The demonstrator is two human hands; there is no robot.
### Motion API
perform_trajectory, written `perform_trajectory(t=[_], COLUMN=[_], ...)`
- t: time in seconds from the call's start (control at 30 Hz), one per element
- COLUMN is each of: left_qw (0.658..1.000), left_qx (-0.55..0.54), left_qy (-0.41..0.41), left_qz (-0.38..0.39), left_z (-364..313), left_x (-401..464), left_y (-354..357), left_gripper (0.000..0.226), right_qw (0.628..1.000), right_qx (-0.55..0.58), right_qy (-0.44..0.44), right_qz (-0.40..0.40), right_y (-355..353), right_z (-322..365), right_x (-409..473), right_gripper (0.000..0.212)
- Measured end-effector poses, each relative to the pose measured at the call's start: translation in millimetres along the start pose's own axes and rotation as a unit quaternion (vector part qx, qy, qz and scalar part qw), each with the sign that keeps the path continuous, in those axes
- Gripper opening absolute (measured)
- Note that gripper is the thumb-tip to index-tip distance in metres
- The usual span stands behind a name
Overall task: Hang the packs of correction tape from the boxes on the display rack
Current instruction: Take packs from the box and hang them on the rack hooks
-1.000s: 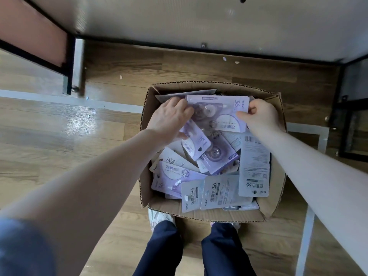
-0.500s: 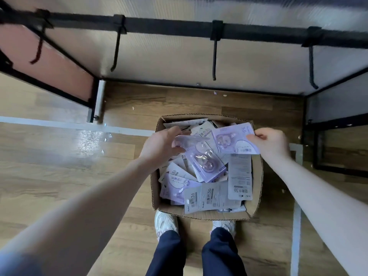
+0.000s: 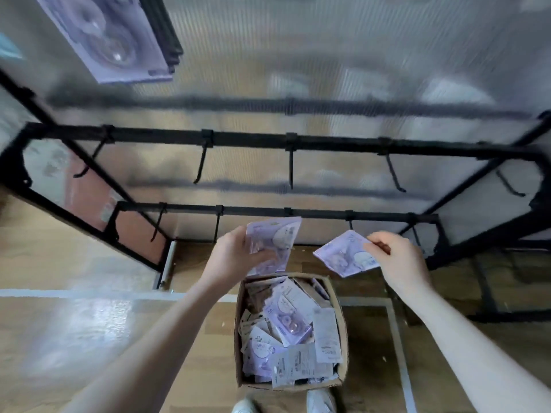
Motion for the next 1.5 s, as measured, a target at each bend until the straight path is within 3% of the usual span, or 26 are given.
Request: perform_trajectory(t=[0.2, 0.3, 0.4, 0.47, 0.6, 0.7, 0.9, 1.2, 1.5], left_qw=[0.991, 0.982, 0.971, 0.967, 0.956, 0.943, 0.916, 0.911, 0.909], left_qx=[-0.069, -0.118, -0.177, -0.189, -0.214, -0.249, -0.305, -0.289, -0.259], left_qy=[0.099, 0.133, 0.153, 0.164, 0.186, 0.194, 0.212, 0.230, 0.237], left_qz=[-0.054, -0.065, -0.050, -0.050, -0.076, -0.108, -0.153, -0.185, -0.223], left_z=[-119, -174, -224, -255, -316, -358, -439, -485, -492], left_x=[-44, -66, -85, -94, -104, -110, -112, -110, -96], left_y=[-76, -98, -106, -103, -82, -63, -14, -9, -27], left_gripper=[0.033, 0.024, 0.033, 0.037, 0.019, 0.025, 0.013, 0.009, 0.009], right_qw=[0.990, 0.981, 0.976, 0.970, 0.950, 0.935, 0.917, 0.898, 0.865], right_qx=[0.037, 0.078, 0.112, 0.131, 0.187, 0.215, 0.212, 0.203, 0.211], right_qy=[-0.075, -0.103, -0.130, -0.151, -0.189, -0.224, -0.289, -0.340, -0.370], right_qz=[-0.116, -0.144, -0.132, -0.137, -0.161, -0.169, -0.174, -0.192, -0.266], right_y=[-119, -172, -222, -256, -328, -375, -474, -543, -581], right_z=[82, 110, 131, 136, 135, 133, 121, 144, 176], right_x=[-21, -27, -30, -28, -22, -12, 12, 45, 59], right_gripper=[0.003, 0.016, 0.030, 0.027, 0.019, 0.023, 0.021, 0.009, 0.006])
Point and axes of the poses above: each hand's wrist, its own x-axis towards the middle knuckle, its own y-axis out of the palm, z = x × y, the point moved 4 cm from there along x, towards the middle knuckle, and after that the axes turned 1 degree about -y, right-handed, at the moved point
